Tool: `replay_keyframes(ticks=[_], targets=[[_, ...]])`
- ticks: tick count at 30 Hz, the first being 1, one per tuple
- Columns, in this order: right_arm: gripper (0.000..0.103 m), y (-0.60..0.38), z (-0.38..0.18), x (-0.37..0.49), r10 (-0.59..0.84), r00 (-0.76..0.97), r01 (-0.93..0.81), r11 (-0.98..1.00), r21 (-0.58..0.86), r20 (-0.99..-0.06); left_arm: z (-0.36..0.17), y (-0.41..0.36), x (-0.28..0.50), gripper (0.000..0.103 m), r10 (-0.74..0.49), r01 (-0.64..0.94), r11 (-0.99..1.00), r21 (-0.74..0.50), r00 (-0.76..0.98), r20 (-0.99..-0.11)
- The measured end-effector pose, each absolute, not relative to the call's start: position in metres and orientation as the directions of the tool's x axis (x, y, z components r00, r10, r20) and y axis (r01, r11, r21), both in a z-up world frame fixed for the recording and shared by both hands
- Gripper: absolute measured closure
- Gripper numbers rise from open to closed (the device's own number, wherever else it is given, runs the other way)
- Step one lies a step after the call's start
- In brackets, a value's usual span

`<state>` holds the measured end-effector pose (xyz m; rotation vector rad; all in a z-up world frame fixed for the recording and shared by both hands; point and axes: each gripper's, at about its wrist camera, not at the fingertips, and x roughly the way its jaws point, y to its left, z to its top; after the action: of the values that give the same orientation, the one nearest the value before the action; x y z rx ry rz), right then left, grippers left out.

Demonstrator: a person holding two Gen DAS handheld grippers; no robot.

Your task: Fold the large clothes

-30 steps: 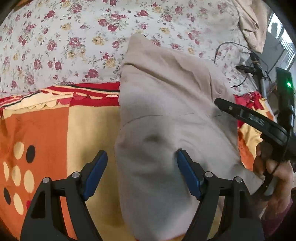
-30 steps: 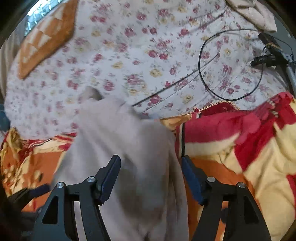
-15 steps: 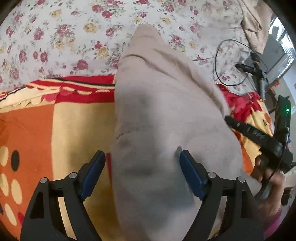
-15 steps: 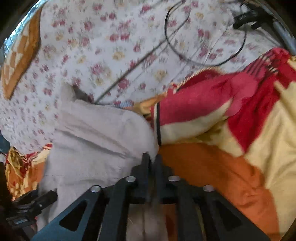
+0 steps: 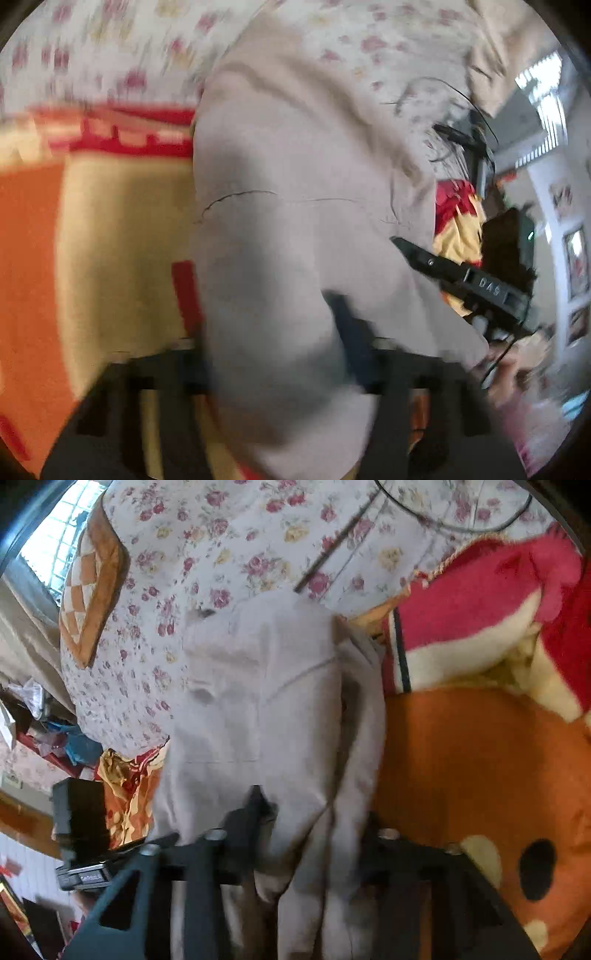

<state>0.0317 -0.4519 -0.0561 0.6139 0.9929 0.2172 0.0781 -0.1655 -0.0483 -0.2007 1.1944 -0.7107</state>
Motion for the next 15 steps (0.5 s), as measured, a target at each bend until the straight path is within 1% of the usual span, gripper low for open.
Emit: replay_keyframes(ticks=[2,4,7,8,9,10,11,12,14,15], targets=[[0.079,-0.443,-0.038,0.024,0.471,0.561,0.053,0.8,0.597,-0.681,-0.025,-0.157,0.063,0.076,-0.598,0.445,0.762,-0.47,0.207,-0.774],[0.08,-0.429,-0.019,0.014,0.52,0.557,-0.003,0.781,0.624,-0.648,0.0,-0.134,0.042,0.076,-0.628,0.462,0.739,-0.49,0.209,-0.75],[0.08,-0.403,0.004,-0.013,0.577,0.547,-0.109,0.767,0.632,-0.606,0.025,-0.104,0.007,0.075,-0.615,0.493,0.744,-0.451,0.241,-0.751],[0.079,-0.395,0.004,-0.022,0.597,0.533,-0.118,0.755,0.646,-0.6,0.028,-0.093,-0.007,0.075,-0.594,0.485,0.758,-0.436,0.237,-0.769],[0.072,-0.39,-0.002,-0.029,0.615,0.517,-0.113,0.738,0.665,-0.595,0.024,-0.084,-0.02,0.073,-0.578,0.469,0.772,-0.43,0.235,-0.782],[0.065,-0.384,-0.009,-0.033,0.622,0.503,-0.099,0.731,0.675,-0.599,0.015,-0.077,-0.029,0.072,-0.557,0.448,0.789,-0.42,0.234,-0.797],[0.06,-0.378,-0.018,-0.037,0.597,0.49,-0.066,0.752,0.655,-0.636,0.005,-0.076,-0.034,0.068,-0.526,0.427,0.811,-0.4,0.233,-0.818],[0.052,-0.373,-0.026,-0.037,0.546,0.476,-0.028,0.793,0.609,-0.69,-0.01,-0.075,-0.042,0.064,-0.47,0.411,0.841,-0.352,0.231,-0.852],[0.052,-0.37,-0.028,-0.041,0.412,0.489,0.048,0.867,0.496,-0.769,-0.027,-0.078,-0.047,0.059,-0.417,0.401,0.864,-0.306,0.227,-0.88],[0.052,-0.372,-0.019,-0.047,0.355,0.526,0.073,0.887,0.457,-0.773,-0.029,-0.076,-0.049,0.053,-0.407,0.38,0.875,-0.299,0.245,-0.88]])
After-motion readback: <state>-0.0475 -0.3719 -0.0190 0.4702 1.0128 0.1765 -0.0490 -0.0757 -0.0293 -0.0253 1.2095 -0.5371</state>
